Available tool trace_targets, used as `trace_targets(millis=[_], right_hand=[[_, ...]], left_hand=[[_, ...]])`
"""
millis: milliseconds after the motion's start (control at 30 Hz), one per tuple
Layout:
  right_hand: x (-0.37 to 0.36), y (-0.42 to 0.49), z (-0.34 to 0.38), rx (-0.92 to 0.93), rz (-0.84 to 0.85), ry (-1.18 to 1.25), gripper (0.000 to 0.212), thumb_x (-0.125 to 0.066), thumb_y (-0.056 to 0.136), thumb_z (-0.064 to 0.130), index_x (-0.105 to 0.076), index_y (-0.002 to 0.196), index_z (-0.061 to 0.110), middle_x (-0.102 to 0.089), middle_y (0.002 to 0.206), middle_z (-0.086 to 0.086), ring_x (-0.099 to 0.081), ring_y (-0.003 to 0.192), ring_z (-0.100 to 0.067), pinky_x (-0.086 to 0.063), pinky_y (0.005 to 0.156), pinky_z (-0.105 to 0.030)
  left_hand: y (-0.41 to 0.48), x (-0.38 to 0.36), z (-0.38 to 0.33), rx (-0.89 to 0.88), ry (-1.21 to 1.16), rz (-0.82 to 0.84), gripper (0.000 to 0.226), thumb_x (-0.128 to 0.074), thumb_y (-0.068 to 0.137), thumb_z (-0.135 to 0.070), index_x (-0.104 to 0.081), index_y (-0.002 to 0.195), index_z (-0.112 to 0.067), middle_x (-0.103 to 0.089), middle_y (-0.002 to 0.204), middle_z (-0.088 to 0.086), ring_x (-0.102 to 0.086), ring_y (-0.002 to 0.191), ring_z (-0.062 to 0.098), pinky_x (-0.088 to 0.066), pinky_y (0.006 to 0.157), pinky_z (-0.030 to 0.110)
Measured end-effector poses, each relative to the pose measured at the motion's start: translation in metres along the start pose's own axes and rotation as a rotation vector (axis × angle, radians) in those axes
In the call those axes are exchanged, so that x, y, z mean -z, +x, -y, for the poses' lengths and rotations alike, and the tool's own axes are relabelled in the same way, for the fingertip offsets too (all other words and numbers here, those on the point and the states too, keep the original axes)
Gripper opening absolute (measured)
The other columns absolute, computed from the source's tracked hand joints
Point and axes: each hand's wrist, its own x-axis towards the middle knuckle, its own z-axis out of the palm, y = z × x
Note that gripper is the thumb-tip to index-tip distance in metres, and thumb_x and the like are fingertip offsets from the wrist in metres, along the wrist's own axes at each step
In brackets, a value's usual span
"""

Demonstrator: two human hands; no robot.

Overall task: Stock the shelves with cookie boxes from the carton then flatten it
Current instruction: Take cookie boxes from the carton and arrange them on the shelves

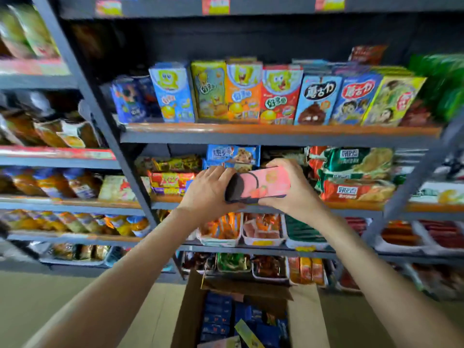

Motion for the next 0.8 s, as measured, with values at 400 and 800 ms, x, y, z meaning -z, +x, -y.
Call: trace_targets(millis=[400, 800], right_hand=[[0.022, 0.092, 0.107, -0.051, -0.161, 0.332, 0.068, -0.064, 0.069, 0.051, -0.043, 0.131, 0.031, -0.049, 0.124, 0.019, -0.046, 0.117, 0.002, -0.037, 0.095, -0.015], [0.04, 0.183, 0.174, 0.004, -0.373, 0.606, 0.045, -0.071, 0.063, 0.031, -0.064, 0.106, 0.019, -0.072, 0.103, 0.004, -0.066, 0.099, -0.012, -0.048, 0.083, -0.023]], left_hand=[[0.06, 0.113, 0.076, -0.115, 0.213, -0.402, 0.072, -0.077, 0.062, -0.057, -0.048, 0.114, -0.016, -0.061, 0.094, 0.004, -0.058, 0.083, 0.029, -0.044, 0.073, 0.038], [0.147, 0.177, 0.139, -0.248, 0.31, -0.737, 0.065, -0.069, 0.067, -0.05, -0.056, 0.117, -0.01, -0.063, 0.095, 0.005, -0.058, 0.083, 0.028, -0.035, 0.085, 0.039]])
